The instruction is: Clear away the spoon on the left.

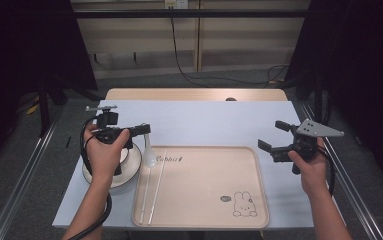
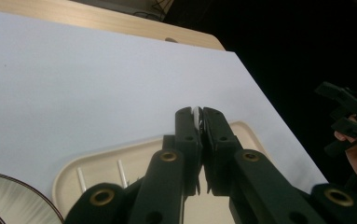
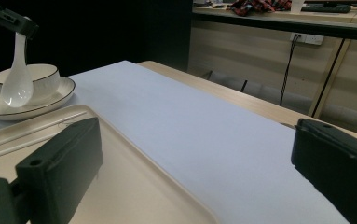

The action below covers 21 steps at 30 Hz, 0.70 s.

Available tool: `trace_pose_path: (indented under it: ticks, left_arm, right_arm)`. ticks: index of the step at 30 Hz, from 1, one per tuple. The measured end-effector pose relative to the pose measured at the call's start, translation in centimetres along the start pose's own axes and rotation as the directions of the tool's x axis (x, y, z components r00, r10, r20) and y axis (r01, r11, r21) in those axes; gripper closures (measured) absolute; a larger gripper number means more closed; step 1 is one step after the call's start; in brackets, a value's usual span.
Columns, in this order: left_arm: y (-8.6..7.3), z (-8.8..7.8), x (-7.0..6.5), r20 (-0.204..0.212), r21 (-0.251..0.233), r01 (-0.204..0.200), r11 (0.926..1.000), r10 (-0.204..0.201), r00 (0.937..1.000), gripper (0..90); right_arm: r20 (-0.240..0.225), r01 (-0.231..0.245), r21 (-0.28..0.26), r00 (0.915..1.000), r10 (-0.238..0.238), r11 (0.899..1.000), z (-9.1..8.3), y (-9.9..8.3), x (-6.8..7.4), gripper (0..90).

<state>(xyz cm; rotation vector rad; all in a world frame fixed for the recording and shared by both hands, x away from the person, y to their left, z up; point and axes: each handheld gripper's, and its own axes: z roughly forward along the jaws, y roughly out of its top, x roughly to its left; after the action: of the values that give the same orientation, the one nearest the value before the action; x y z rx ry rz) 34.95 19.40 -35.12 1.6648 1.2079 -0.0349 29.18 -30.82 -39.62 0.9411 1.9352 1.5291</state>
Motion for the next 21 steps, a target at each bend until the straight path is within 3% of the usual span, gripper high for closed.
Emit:
trace_pose_path:
  ticks: [8,21]
  left_arm:
    - [-1.2,1.5,-0.3,0.014,0.064,0.002,0.9979,-0.003,0.9999,85.9]
    - [-2.8,3.5,-0.6,0.051,0.125,0.017,0.992,-0.023,0.9985,85.9]
  right_arm:
    - [-0.002,-0.001,-0.002,1.0,0.001,1.0,0.0,0.0,0.0,1.7]
    - [-0.001,-0.002,0.002,1.0,0.002,1.0,0.0,0.0,0.1,1.7]
